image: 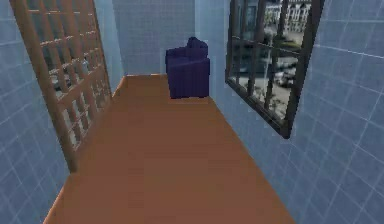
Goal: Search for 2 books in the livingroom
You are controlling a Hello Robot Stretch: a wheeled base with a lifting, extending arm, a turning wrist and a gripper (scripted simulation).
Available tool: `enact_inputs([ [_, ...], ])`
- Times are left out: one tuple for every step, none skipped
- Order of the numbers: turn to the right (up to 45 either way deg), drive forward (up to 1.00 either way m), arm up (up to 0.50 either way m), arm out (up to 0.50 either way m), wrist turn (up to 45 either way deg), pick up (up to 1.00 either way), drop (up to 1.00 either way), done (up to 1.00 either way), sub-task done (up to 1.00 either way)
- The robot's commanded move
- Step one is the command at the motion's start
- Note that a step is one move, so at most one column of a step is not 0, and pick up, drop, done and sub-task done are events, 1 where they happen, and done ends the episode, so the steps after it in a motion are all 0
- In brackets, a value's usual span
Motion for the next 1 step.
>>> enact_inputs([
  [0.0,1.0,0.0,0.0,0.0,0.0,0.0,0.0,0.0],
])
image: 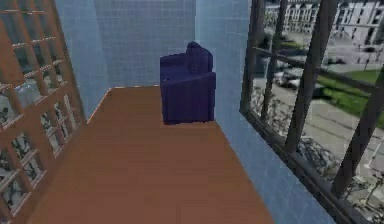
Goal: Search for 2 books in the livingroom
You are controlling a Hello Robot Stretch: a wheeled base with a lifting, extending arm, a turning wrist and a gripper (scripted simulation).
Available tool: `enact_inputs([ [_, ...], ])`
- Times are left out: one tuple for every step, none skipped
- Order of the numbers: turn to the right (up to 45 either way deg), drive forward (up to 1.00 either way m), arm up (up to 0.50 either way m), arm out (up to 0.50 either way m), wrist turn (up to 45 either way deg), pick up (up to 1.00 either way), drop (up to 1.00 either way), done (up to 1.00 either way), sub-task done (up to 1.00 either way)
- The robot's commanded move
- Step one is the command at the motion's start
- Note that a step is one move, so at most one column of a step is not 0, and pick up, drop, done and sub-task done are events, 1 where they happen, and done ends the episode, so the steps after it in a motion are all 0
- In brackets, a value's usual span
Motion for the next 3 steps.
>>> enact_inputs([
  [0.0,1.0,0.0,0.0,0.0,0.0,0.0,0.0,0.0],
  [0.0,1.0,0.0,0.0,0.0,0.0,0.0,0.0,0.0],
  [-12.0,0.0,0.0,0.0,0.0,0.0,0.0,0.0,0.0],
])
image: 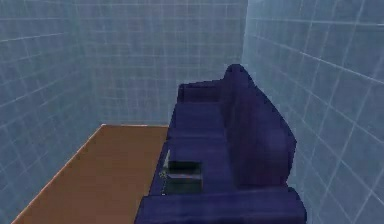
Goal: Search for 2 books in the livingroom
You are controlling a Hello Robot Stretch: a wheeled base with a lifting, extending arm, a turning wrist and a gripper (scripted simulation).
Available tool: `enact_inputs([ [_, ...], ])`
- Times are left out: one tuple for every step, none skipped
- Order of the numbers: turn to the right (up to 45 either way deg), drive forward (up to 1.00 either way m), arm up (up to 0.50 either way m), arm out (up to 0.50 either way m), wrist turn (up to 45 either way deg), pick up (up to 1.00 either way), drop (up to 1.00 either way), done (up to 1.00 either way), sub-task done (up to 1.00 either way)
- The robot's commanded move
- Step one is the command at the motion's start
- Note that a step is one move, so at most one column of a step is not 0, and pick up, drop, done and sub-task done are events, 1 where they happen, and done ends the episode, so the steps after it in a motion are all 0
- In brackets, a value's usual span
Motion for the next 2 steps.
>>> enact_inputs([
  [0.0,0.15,0.0,0.0,0.0,0.0,0.0,0.0,0.0],
  [0.0,0.0,0.0,0.0,0.0,0.0,0.0,1.0,0.0],
])
